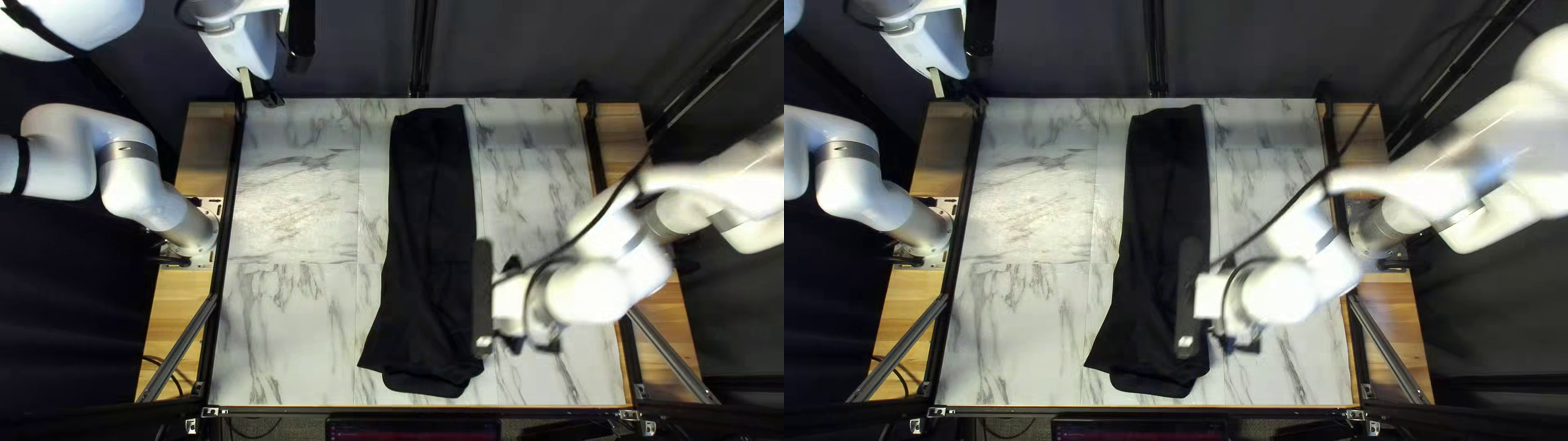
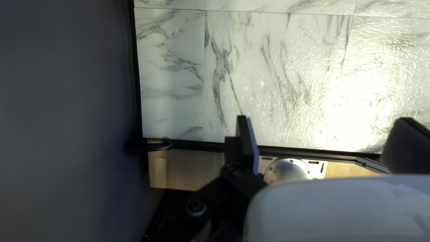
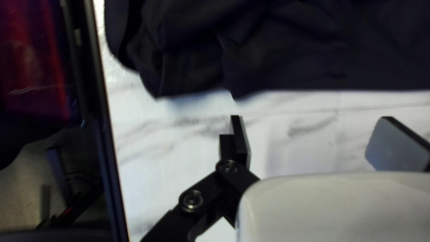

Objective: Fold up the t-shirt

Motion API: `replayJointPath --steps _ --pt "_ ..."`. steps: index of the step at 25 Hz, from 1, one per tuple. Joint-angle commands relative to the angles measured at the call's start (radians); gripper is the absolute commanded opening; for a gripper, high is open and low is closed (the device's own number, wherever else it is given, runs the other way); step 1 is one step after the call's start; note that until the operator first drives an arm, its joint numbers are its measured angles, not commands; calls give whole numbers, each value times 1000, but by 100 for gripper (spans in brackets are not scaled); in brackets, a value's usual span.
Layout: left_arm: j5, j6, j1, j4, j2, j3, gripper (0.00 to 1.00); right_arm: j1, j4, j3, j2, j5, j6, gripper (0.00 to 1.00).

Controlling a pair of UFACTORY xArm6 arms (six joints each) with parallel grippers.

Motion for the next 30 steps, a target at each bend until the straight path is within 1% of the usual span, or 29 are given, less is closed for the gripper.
replayJointPath --steps 1,4,6,14,15,16,17,18,23,28,30 --pt "0 0 0 0 0 0 100 30 -46 -144 140 84 79 100" --pt "0 0 0 0 0 0 100 55 -51 -212 205 127 118 100" --pt "0 0 0 0 0 0 100 59 -47 -232 227 138 128 100" --pt "0 0 0 0 0 0 100 60 -18 -249 257 129 123 100" --pt "0 0 0 0 0 0 100 59 -15 -252 259 131 119 96" --pt "0 0 0 0 0 0 100 57 -8 -258 262 135 113 43" --pt "0 0 0 0 0 0 100 55 -4 -259 263 136 110 1" --pt "0 0 0 0 0 0 100 54 -3 -260 262 137 108 0" --pt "0 0 0 0 0 0 100 52 -1 -258 238 166 98 0" --pt "0 0 0 0 0 0 100 60 -4 -258 179 257 85 0" --pt "0 0 0 0 0 0 100 70 -5 -237 129 302 87 0"
